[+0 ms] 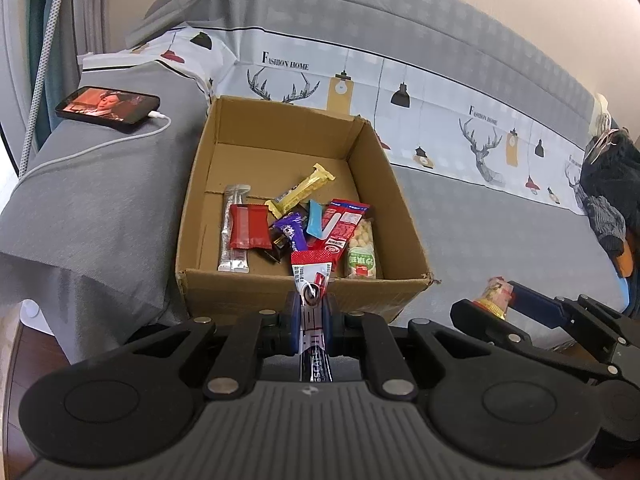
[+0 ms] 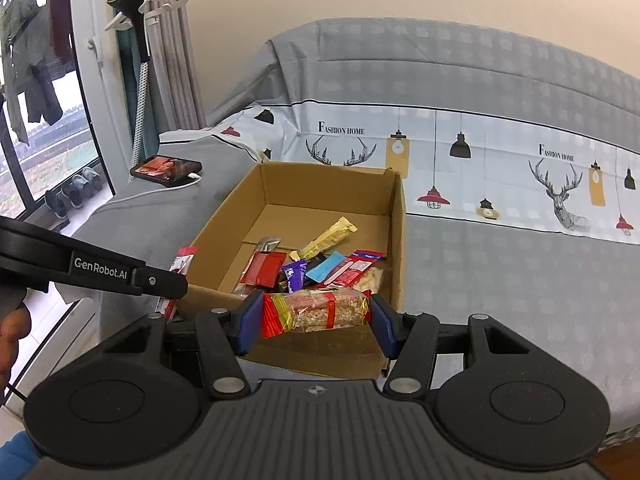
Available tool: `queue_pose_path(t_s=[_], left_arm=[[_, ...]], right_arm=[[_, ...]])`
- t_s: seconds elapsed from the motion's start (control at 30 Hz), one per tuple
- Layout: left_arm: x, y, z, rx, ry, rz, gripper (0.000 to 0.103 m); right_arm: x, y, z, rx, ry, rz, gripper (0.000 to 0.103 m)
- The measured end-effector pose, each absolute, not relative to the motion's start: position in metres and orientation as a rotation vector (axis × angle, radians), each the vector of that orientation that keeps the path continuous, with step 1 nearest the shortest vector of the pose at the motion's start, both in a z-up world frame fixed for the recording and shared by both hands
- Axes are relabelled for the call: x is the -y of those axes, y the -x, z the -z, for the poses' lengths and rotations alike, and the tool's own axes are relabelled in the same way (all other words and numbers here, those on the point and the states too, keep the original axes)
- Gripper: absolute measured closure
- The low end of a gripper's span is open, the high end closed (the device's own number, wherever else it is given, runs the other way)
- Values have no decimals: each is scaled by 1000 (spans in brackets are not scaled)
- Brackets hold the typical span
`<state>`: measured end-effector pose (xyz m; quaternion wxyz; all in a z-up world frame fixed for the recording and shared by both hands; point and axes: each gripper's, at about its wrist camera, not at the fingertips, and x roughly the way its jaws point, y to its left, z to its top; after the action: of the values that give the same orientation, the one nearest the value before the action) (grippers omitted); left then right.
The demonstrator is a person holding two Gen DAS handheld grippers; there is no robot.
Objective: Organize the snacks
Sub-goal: 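Carry both snacks over the box and open both tools to drop them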
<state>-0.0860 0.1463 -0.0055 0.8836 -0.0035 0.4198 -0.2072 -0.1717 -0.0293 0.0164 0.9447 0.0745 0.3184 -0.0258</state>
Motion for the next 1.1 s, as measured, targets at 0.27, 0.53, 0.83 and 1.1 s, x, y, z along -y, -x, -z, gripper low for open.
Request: queue_pose_path(t_s=[0.27,0.53,0.83,1.1], left_arm=[[-147,83,6,-873,7,427,91],[-146,71,5,-878,7,407,91],[-135,43,1,-869,-18,399,91],[-123,6,1,-869,-35,390,91]], right_arm=[[31,167,-15,-652,-150,51,45],[33,162,-10,-672,-159,47,45],[44,142,-6,-686,-180,57,45],[55,111,-3,-684,-194,76,45]])
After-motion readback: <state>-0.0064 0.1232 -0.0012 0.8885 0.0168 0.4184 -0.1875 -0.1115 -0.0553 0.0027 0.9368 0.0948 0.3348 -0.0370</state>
